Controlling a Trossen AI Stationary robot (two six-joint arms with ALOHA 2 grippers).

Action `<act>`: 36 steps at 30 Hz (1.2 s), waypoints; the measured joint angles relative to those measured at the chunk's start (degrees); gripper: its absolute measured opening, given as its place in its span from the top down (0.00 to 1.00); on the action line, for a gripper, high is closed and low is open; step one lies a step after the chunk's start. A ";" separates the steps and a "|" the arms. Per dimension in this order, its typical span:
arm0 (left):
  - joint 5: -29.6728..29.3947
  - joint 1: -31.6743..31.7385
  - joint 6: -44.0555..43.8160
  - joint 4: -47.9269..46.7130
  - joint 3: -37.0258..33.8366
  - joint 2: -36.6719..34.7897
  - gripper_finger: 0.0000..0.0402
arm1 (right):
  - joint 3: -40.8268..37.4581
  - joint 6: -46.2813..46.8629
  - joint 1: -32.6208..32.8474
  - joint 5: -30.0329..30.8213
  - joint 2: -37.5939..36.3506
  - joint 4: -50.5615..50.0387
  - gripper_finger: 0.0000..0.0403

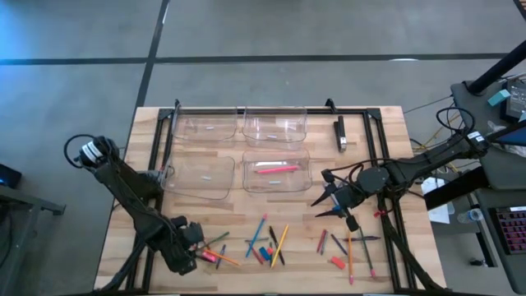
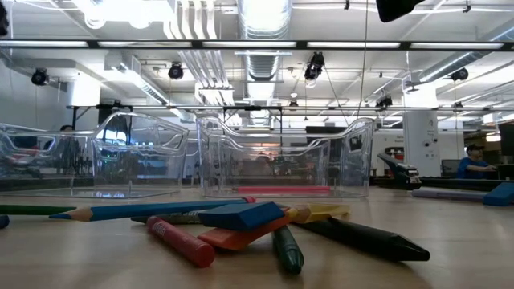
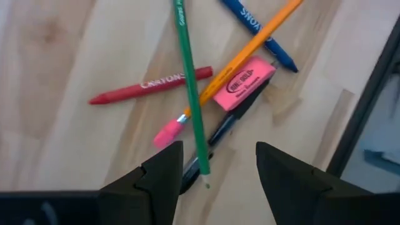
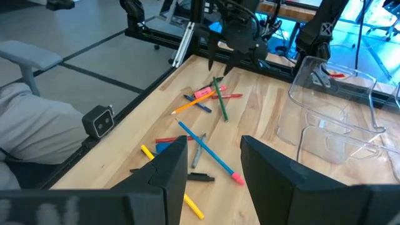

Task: Sort crayons/erasers/pens/pencils in bins
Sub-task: Put the left green pencil into the bottom right transparent bin

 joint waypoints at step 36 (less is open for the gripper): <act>1.70 -0.70 -1.23 1.84 -2.12 7.69 0.73 | -0.02 0.47 0.01 1.32 0.84 0.06 0.65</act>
